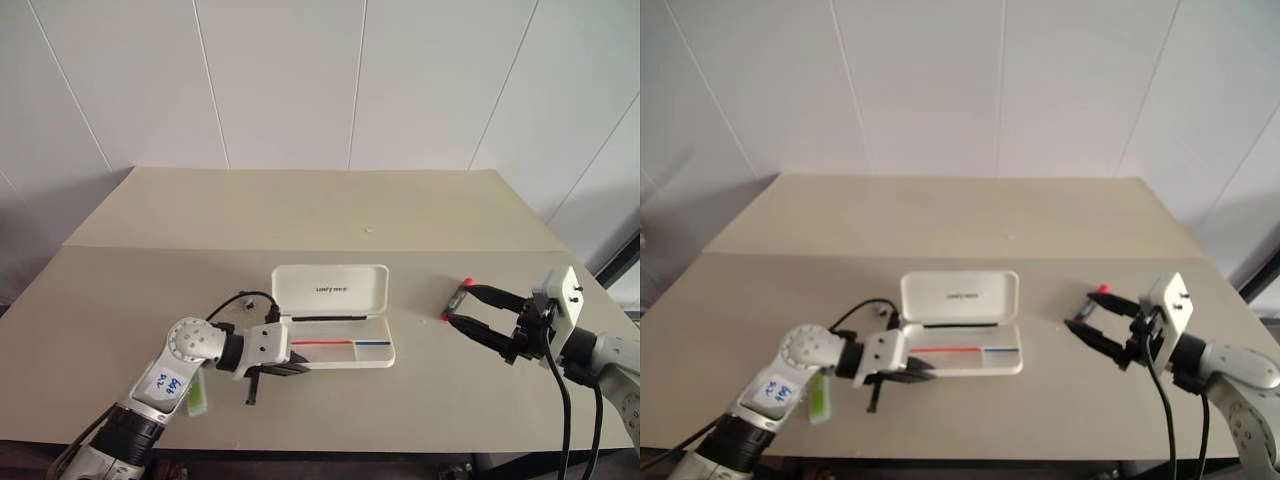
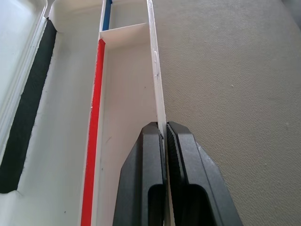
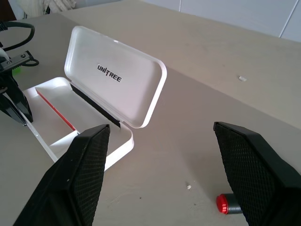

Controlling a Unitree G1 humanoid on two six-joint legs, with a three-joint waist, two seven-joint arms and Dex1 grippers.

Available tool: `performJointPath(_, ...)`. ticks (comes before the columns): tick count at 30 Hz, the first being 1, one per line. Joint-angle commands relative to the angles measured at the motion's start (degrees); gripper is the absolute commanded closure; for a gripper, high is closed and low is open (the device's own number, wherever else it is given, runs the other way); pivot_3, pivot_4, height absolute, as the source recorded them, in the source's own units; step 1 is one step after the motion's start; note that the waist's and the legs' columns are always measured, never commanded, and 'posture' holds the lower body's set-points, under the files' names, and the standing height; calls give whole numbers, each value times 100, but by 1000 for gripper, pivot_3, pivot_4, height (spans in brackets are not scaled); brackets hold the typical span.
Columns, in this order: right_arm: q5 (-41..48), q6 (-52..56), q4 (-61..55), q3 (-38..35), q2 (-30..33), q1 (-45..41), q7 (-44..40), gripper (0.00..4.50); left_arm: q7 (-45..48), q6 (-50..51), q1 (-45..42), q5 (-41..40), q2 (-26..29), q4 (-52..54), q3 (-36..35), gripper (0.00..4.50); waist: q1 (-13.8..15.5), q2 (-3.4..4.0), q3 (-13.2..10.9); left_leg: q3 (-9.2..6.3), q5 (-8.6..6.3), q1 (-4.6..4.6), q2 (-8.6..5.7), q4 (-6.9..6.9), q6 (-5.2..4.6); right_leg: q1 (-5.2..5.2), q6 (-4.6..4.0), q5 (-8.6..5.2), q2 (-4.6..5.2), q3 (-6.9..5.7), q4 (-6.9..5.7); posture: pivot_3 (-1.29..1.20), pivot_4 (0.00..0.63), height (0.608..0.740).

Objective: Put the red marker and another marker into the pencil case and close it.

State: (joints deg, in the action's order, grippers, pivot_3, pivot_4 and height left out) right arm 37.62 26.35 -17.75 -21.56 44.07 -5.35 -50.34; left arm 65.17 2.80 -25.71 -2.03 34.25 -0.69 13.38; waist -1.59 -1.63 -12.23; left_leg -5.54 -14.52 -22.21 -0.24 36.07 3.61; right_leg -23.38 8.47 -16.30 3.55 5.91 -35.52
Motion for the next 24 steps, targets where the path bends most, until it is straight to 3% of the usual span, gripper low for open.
performJointPath(1, 56, -91, -188, -119, -32, 42, 31, 0, -7, -148, -88, -8, 10, 62, 48, 3341, -2, 0, 0, 0, 0, 0, 0, 0, 0, 0, 0, 0, 0, 0, 0, 0, 150, 740)
performJointPath(11, 51, -99, -190, -102, -37, 39, 21, 0, 59, 65, -33, -271, 48, 396, -11, 54, 0, 0, 0, 0, 0, 0, 0, 1, 0, 0, 0, 0, 0, 0, -1, 0, 150, 740)
performJointPath(16, -91, -166, -136, -55, -190, -7, 266, 0, 47, 448, 15, -622, 72, 705, -209, 16, -5, 0, 0, 0, 0, 1, 0, 1, 0, 0, 0, 0, 0, 0, -1, 0, 150, 740)
performJointPath(24, -1008, -364, 145, 438, -880, -28, 1367, 0, 167, 925, 23, -1097, 197, 973, -399, 16, -5, 2, 1, 0, 0, 1, 0, 1, 0, -1, -1, 0, 0, 0, -2, 0, 150, 740)
